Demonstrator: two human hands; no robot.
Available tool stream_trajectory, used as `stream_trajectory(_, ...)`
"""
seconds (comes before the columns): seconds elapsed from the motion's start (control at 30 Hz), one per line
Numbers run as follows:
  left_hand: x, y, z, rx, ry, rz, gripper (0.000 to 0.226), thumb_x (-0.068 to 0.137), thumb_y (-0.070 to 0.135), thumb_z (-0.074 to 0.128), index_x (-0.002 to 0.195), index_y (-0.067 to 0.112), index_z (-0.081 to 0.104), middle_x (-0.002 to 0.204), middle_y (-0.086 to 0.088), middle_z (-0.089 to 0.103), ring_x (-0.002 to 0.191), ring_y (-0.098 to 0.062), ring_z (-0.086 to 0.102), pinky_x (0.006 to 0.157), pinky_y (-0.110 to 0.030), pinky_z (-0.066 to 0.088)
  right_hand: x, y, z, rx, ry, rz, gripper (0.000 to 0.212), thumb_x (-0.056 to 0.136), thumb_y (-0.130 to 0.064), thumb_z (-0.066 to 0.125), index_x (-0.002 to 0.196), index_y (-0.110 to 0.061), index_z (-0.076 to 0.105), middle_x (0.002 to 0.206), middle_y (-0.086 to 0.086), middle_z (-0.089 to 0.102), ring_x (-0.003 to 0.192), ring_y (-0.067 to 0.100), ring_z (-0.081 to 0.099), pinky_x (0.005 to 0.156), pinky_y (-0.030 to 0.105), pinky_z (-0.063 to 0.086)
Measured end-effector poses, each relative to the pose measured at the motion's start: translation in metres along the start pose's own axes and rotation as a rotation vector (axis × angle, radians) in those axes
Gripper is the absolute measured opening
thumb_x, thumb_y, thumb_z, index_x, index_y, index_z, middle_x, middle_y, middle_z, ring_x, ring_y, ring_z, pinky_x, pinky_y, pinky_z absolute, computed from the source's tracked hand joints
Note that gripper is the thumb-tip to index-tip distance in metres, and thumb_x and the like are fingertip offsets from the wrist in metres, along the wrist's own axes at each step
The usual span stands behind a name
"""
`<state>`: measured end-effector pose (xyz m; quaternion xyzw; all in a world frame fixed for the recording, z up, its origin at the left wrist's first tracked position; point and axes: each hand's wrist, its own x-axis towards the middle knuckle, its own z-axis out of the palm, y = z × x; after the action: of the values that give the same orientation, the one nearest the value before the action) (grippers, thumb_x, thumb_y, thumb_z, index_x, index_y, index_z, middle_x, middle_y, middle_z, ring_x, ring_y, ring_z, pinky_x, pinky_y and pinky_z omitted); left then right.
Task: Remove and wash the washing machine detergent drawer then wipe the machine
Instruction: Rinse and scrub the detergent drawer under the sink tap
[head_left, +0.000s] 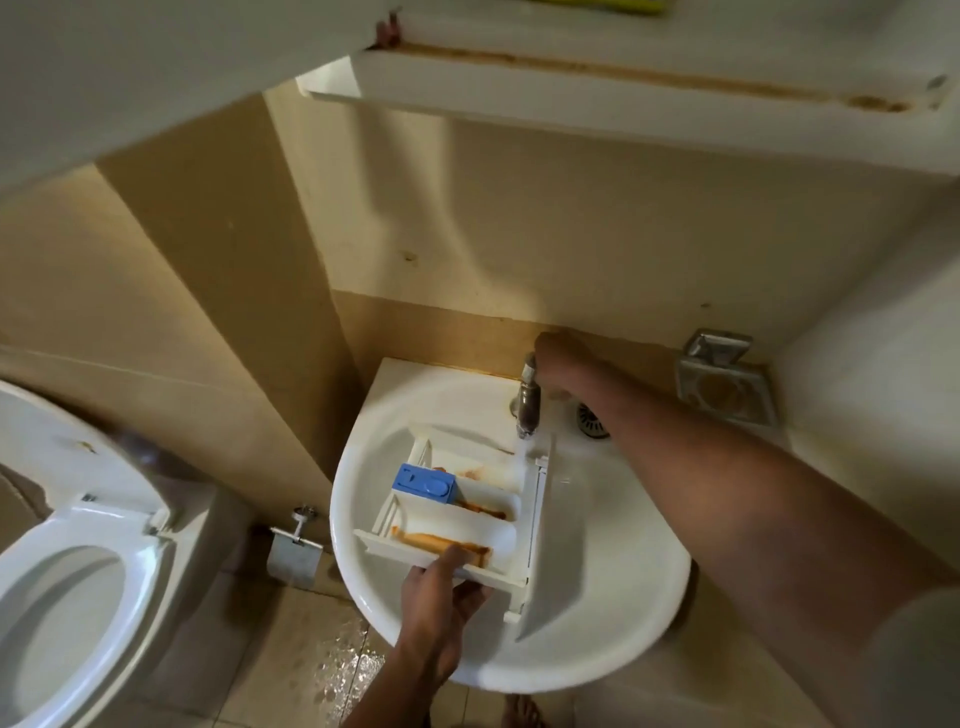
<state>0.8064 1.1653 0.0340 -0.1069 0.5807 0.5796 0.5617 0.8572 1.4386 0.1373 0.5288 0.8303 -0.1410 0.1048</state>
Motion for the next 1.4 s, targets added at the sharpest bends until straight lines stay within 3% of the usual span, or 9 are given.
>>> stream_trajectory(0.43,-0.01,-0.016,0.015,-0.006,-0.046,-0.045,0.013,0.086,-0.003,0.064,0.097,-0.007,0.07,0.085,-0.023,0.07,0.079,-0.035,0.07,0.077,-0.045,0.062,-0.004,-0.001,0.003,-0.011,0.043,-0.025,0.025,0.09,-0.01,0.065,0.114,-0.003,0.064,0.117,0.012,0.065,0.106,0.028,0.063,0.085,0.031,0.05)
stream_trajectory(0.63,-0.006,-0.018,0.028,0.003,-0.069,-0.067,0.026,0.085,-0.004,0.063,0.11,-0.012,0.066,0.097,-0.03,0.071,0.087,-0.04,0.071,0.087,-0.054,0.06,-0.003,0.0,0.005,0.0,0.049,-0.035,0.022,0.091,-0.009,0.063,0.112,-0.003,0.064,0.116,0.014,0.065,0.107,0.028,0.063,0.084,0.031,0.049)
stream_trajectory(0.8,0.005,-0.019,0.021,-0.037,-0.058,-0.052,0.032,0.086,-0.007,0.058,0.117,-0.003,0.064,0.099,-0.023,0.073,0.092,-0.039,0.071,0.08,-0.046,0.063,-0.003,0.001,0.005,0.004,0.043,-0.034,0.021,0.09,-0.008,0.064,0.11,-0.003,0.064,0.113,0.013,0.065,0.103,0.028,0.063,0.08,0.03,0.049)
stream_trajectory(0.93,0.012,-0.018,0.016,-0.069,-0.06,-0.047,0.037,0.088,-0.007,0.056,0.123,0.002,0.062,0.116,-0.027,0.071,0.111,-0.045,0.067,0.098,-0.055,0.055,-0.006,-0.002,0.002,0.04,0.033,-0.004,0.018,0.09,-0.008,0.062,0.107,-0.003,0.064,0.113,0.013,0.065,0.103,0.028,0.063,0.081,0.031,0.05)
stream_trajectory(1.0,0.013,-0.018,0.019,-0.061,-0.068,-0.053,0.038,0.087,-0.008,0.057,0.124,0.002,0.061,0.118,-0.028,0.069,0.112,-0.045,0.066,0.098,-0.055,0.054,-0.007,-0.007,0.002,0.06,0.018,0.023,0.005,0.091,-0.008,0.061,0.09,-0.003,0.062,0.107,0.012,0.068,0.098,0.027,0.065,0.075,0.029,0.05)
stream_trajectory(1.1,0.015,-0.02,0.025,-0.046,-0.091,-0.077,0.04,0.085,-0.008,0.057,0.124,0.002,0.062,0.116,-0.027,0.071,0.113,-0.046,0.066,0.095,-0.053,0.057,-0.006,-0.021,0.011,0.122,0.004,0.132,0.023,0.087,-0.004,0.065,0.067,-0.005,0.052,0.095,0.013,0.072,0.073,0.024,0.067,0.065,0.03,0.058)
stream_trajectory(1.2,0.018,-0.023,0.031,-0.03,-0.129,-0.106,0.038,0.085,-0.006,0.057,0.122,0.001,0.063,0.107,-0.022,0.075,0.106,-0.042,0.07,0.088,-0.05,0.06,-0.003,-0.03,0.023,0.294,0.061,0.223,0.003,0.083,0.002,0.062,0.082,0.001,0.065,0.097,0.017,0.07,0.081,0.029,0.071,0.067,0.038,0.061)
stream_trajectory(1.27,0.02,-0.023,0.033,-0.007,-0.153,-0.113,0.035,0.085,-0.004,0.057,0.12,-0.003,0.064,0.104,-0.022,0.075,0.108,-0.043,0.07,0.091,-0.053,0.059,-0.004,-0.029,0.026,0.35,0.09,0.239,0.009,0.083,0.003,0.06,0.088,0.003,0.067,0.095,0.019,0.071,0.084,0.031,0.072,0.068,0.04,0.062)
stream_trajectory(1.4,0.022,-0.017,0.028,0.088,-0.166,-0.103,0.033,0.084,-0.002,0.058,0.117,-0.001,0.064,0.105,-0.022,0.075,0.106,-0.042,0.071,0.09,-0.055,0.059,-0.007,-0.023,0.018,0.402,0.016,0.25,0.016,0.089,-0.001,0.06,0.078,0.007,0.068,0.065,0.018,0.071,0.055,0.024,0.072,0.06,0.038,0.062)
